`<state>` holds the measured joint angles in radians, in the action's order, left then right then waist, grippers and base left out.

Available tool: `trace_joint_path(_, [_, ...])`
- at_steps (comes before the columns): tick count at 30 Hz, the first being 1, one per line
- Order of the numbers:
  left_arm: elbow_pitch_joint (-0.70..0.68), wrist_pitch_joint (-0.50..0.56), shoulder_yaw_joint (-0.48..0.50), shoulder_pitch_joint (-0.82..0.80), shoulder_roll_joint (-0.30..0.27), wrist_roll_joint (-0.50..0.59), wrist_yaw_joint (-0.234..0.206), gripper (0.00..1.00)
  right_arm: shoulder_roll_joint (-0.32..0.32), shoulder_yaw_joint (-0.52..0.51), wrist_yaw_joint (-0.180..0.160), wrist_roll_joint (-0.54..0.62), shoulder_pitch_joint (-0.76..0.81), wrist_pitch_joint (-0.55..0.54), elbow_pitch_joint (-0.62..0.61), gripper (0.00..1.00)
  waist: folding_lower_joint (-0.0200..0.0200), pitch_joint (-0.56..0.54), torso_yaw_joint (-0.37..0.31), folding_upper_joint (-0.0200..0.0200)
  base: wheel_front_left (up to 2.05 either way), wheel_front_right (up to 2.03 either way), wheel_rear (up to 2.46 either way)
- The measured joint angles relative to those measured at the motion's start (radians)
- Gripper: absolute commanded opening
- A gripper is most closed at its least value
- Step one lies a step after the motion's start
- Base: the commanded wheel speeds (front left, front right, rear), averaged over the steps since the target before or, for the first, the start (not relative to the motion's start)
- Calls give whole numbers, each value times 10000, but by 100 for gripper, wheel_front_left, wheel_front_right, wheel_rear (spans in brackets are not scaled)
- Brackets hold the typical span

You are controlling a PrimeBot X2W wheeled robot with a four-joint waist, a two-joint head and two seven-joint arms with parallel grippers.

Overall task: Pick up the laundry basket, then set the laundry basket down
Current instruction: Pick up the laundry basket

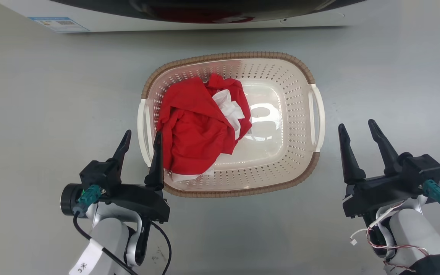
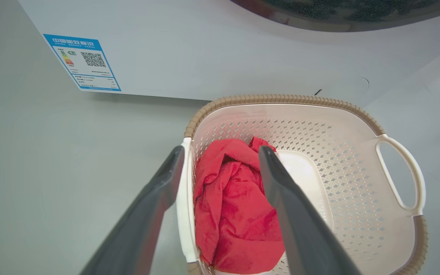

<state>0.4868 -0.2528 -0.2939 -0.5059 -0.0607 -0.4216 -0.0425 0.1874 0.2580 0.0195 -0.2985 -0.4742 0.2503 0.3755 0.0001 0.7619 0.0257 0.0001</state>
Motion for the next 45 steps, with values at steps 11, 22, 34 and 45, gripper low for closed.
trace_joint_path(11, [1020, 21, -23, -878, 58, -115, 301, 100, -115, 58, 217, 17, -588, 63, 633, 100, 0, 697, -72, 0, 0, 0, 0])
trace_joint_path(22, [2266, 403, 140, -1875, -13, -247, 527, 100, -458, 280, 424, 17, -1459, 63, 1636, 100, -1, 911, -159, -1, 0, 0, 0])
trace_joint_path(34, [3870, 1223, 267, -3090, -270, -545, 813, 100, -782, 604, 616, 13, -2817, -42, 3321, 100, -1, 969, -375, -1, 0, 0, 0])
trace_joint_path(45, [5150, 2033, 314, -3906, -203, -800, 1137, 100, -1039, 999, 865, -199, -3698, -744, 4963, 100, -1, 907, -418, -1, 0, 0, 0])
